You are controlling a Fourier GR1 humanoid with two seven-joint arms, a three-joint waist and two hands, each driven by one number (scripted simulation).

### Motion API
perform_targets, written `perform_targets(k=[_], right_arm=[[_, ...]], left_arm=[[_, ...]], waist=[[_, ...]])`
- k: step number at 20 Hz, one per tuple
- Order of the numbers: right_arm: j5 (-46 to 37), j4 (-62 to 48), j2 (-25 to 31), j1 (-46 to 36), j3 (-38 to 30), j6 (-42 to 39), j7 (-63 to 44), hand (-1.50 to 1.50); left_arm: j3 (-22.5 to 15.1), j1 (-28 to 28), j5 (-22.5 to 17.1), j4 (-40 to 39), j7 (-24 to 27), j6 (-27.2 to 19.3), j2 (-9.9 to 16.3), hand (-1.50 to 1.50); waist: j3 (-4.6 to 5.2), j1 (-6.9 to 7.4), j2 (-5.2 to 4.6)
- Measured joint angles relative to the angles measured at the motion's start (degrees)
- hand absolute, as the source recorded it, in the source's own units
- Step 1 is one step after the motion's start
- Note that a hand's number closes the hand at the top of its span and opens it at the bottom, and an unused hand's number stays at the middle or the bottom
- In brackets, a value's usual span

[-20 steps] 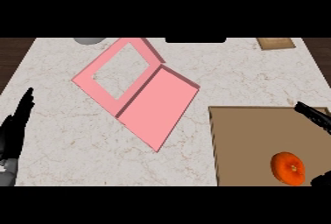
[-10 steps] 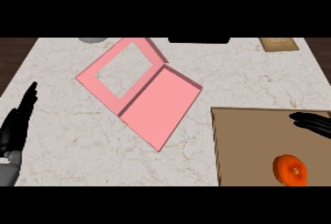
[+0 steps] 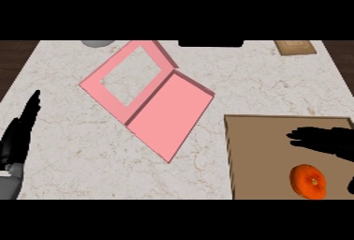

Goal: Pick the squash from the tray and place it in the cardboard box

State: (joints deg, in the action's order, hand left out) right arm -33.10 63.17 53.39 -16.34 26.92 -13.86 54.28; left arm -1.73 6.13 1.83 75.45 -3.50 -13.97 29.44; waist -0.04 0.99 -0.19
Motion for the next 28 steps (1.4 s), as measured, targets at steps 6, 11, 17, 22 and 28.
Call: perform_targets(k=[6, 11, 17, 22, 28], right_arm=[[-6.27, -1.99, -4.17, -2.3, 0.07, 0.17, -1.14, -1.5], [-8.99, -2.96, -5.84, -2.1, -1.03, 0.39, -0.82, -1.5], [-9.99, -0.89, -6.89, -0.67, -1.37, -0.45, -1.04, -1.5], [-7.91, 3.63, -4.79, 2.36, -1.41, -0.74, 0.06, -1.5], [-6.78, 9.76, -2.76, 4.69, -1.54, -1.85, -0.75, -1.5]], left_arm=[[1.81, -0.09, 1.59, -0.71, 0.27, 0.93, -1.14, 0.0], [2.6, -1.26, 3.18, 1.59, -0.77, 1.26, -2.13, 0.0], [3.82, -2.06, 4.25, 2.06, -0.65, 2.04, -2.97, 0.0], [4.59, -1.22, 4.64, 2.13, -1.69, 2.67, -3.22, 0.0], [5.52, -0.11, 5.46, 1.21, -1.53, 3.27, -3.95, 0.0]], waist=[[0.02, -0.52, 0.11], [0.02, -0.69, 0.18], [0.04, -0.86, 0.23], [0.04, -1.11, 0.25], [0.06, -1.17, 0.25]])
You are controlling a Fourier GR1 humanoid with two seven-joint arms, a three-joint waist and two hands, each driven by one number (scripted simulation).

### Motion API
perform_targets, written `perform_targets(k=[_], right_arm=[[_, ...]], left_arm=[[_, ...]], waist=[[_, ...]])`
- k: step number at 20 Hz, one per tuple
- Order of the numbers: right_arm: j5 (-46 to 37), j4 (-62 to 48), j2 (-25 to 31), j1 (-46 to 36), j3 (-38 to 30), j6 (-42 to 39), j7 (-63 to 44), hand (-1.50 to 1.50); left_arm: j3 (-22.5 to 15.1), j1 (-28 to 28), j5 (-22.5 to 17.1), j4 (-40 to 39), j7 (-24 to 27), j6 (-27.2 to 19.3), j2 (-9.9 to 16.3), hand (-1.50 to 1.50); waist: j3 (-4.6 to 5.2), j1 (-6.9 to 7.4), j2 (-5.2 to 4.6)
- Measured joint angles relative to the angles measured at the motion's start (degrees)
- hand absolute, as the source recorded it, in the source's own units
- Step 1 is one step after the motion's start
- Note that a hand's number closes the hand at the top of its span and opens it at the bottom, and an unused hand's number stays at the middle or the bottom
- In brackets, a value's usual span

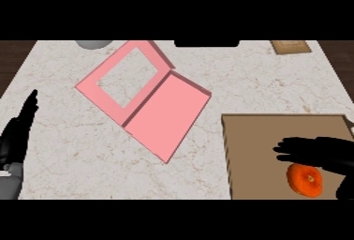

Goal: Pick the squash from the tray and place it in the cardboard box

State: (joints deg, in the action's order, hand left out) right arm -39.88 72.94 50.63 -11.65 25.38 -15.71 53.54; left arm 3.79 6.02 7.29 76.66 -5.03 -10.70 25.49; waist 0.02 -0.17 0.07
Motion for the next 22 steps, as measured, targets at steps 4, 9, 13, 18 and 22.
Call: perform_targets(k=[4, 9, 13, 18, 22], right_arm=[[-2.33, 3.19, 0.89, 2.16, -0.03, -0.33, -1.96, -1.5], [-6.59, 2.21, -1.82, 3.45, 0.33, -0.6, -4.67, -1.5], [-9.3, 0.59, -5.76, 3.72, -0.3, 0.18, -5.8, 1.5], [-10.81, 0.16, -9.29, 4.35, -3.17, 6.15, -4.95, 1.5], [-11.4, -0.45, -11.12, 3.86, -5.63, 8.99, -4.14, 1.5]], left_arm=[[1.06, -0.05, 0.32, -1.31, 1.45, 0.88, -0.29, 0.0], [1.29, -0.3, 1.62, -1.92, 2.77, 0.91, -1.79, 0.0], [2.12, -0.51, 2.06, 0.31, 0.64, 2.02, -1.55, 0.0], [3.06, -1.0, 2.03, 1.22, 0.3, 2.97, -1.49, 0.0], [3.18, -0.8, 2.95, 0.56, 0.87, 2.51, -2.26, 0.0]], waist=[[0.01, 0.01, 0.0], [0.0, 0.16, -0.04], [0.05, 0.27, -0.01], [0.48, 0.27, 0.2], [0.54, 0.12, 0.16]])
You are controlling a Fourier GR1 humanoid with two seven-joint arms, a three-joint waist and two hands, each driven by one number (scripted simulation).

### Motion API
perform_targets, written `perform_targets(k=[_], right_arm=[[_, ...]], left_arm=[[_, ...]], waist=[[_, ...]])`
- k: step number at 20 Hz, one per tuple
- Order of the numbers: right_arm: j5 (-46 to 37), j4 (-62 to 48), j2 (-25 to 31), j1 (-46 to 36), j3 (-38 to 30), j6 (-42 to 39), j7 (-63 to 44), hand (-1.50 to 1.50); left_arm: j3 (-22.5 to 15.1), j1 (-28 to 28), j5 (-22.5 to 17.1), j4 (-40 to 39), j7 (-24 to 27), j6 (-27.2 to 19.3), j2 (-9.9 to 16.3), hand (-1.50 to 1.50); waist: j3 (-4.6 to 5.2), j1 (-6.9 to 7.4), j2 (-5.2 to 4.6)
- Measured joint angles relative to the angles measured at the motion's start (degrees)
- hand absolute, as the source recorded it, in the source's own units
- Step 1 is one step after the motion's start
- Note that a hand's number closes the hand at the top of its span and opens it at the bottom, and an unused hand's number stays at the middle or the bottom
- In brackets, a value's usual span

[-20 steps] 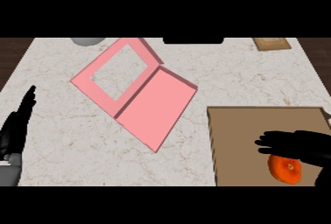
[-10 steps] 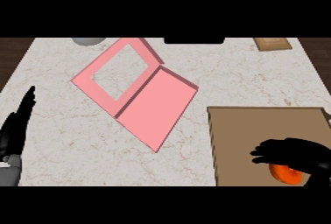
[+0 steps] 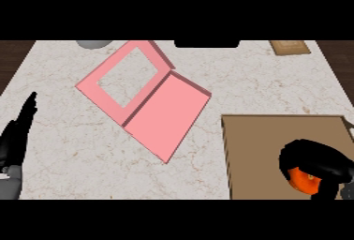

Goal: Pick the squash from the tray and place it in the cardboard box

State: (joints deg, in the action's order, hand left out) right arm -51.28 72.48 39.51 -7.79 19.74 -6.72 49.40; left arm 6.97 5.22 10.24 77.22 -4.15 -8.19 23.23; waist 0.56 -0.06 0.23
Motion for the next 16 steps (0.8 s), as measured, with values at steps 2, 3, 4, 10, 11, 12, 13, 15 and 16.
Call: perform_targets(k=[2, 3, 4, 10, 11, 12, 13, 15, 16], right_arm=[[0.15, -0.56, -0.69, 0.2, -1.66, 2.48, 0.91, 1.5], [0.58, -0.42, -1.22, -0.21, -2.59, 2.99, 0.85, 1.5], [1.36, 0.62, -1.73, -0.32, -3.79, 2.81, -0.7, 1.5], [0.99, -0.96, -8.92, -4.49, -10.37, 4.07, -20.58, 1.5], [0.47, -0.64, -9.84, -5.06, -11.2, 4.48, -24.0, 1.5], [0.2, 0.0, -10.41, -5.74, -12.12, 4.67, -26.74, 1.5], [0.14, 1.03, -10.93, -6.63, -12.94, 4.33, -29.37, 1.5], [0.22, 3.56, -12.28, -7.82, -14.35, 4.57, -33.35, 1.5], [0.38, 4.69, -13.13, -8.5, -14.95, 5.28, -34.45, 1.5]], left_arm=[[0.19, -0.06, -0.27, 0.4, -0.48, 0.44, -0.13, 0.0], [0.34, 0.34, -0.26, -0.23, -0.2, 0.68, -0.01, 0.0], [0.43, -0.35, -0.35, 0.02, -0.02, 0.84, -0.04, 0.0], [0.47, 0.25, 0.27, -0.88, 0.57, 0.54, -0.17, 0.0], [0.59, 0.43, 0.17, -0.53, 0.24, 0.72, 0.01, 0.0], [0.82, 0.68, 0.18, -0.94, 0.32, 0.75, 0.17, 0.0], [0.77, 0.73, 0.3, -1.0, 0.19, 0.67, -0.02, 0.0], [0.77, -0.07, 0.32, -0.92, 1.11, 0.72, -0.37, 0.0], [1.01, 0.33, 0.33, -1.5, 1.21, 0.77, -0.25, 0.0]], waist=[[0.02, -0.04, 0.0], [-0.02, -0.11, -0.03], [-0.13, -0.12, -0.01], [-0.39, -0.06, -0.17], [-0.41, -0.05, -0.12], [-0.44, -0.12, -0.13], [-0.46, -0.14, -0.11], [-0.46, -0.11, -0.07], [-0.48, -0.15, -0.09]])
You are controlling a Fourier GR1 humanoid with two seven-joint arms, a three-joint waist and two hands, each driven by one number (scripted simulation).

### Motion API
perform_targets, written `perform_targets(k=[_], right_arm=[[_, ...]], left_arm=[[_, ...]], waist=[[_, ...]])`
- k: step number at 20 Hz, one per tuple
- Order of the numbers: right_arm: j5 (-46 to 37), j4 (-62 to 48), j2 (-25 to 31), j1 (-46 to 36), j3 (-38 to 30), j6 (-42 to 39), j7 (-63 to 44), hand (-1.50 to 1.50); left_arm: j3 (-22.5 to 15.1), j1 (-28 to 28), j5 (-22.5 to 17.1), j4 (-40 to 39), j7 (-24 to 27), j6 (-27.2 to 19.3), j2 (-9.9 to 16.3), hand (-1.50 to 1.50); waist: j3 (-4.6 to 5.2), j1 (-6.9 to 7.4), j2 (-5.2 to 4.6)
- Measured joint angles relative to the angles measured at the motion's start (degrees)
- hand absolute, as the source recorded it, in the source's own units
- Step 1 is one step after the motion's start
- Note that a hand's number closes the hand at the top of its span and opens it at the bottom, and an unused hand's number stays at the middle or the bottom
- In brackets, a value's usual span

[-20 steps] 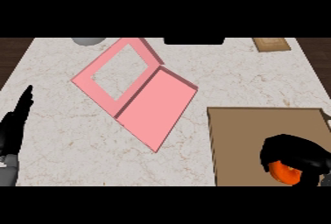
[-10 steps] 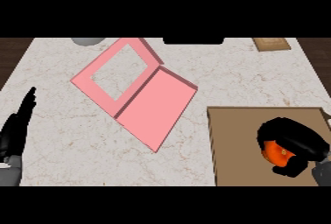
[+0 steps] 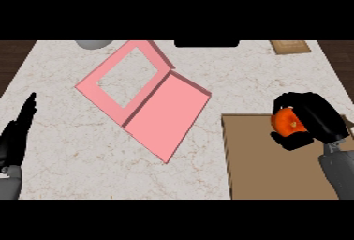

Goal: Pick the squash from the tray and place it in the cardboard box

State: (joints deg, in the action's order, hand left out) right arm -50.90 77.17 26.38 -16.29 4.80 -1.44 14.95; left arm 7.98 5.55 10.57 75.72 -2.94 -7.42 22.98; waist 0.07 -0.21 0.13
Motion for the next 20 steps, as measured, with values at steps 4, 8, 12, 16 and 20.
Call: perform_targets(k=[4, 8, 12, 16, 20], right_arm=[[1.83, 7.64, -1.06, -0.97, -1.54, 0.48, -0.88, 1.5], [2.93, 13.14, -3.07, -4.27, -0.96, -2.7, -3.46, 1.5], [5.24, 15.73, -6.42, -8.59, 0.45, -7.94, -7.22, 1.5], [6.92, 16.18, -12.61, -14.07, 2.28, -11.19, -14.01, 1.5], [7.38, 11.49, -18.91, -21.72, 2.42, -11.53, -20.03, 1.5]], left_arm=[[0.18, -0.4, 0.14, 0.29, -0.09, 0.35, -0.03, 0.0], [0.1, -0.7, 0.58, 1.02, -0.23, 0.28, -0.85, 0.0], [-0.42, 0.05, 1.76, 1.04, -0.99, -0.2, -1.7, 0.0], [0.27, 0.21, 1.31, 0.58, -0.41, 0.85, -1.24, 0.0], [0.7, 1.14, 1.33, 0.19, -0.53, 1.25, -1.16, 0.0]], waist=[[-0.03, -0.08, 0.07], [-0.04, 0.16, 0.02], [-0.04, 0.31, -0.03], [-0.04, 0.58, -0.06], [-0.04, 0.84, -0.15]])
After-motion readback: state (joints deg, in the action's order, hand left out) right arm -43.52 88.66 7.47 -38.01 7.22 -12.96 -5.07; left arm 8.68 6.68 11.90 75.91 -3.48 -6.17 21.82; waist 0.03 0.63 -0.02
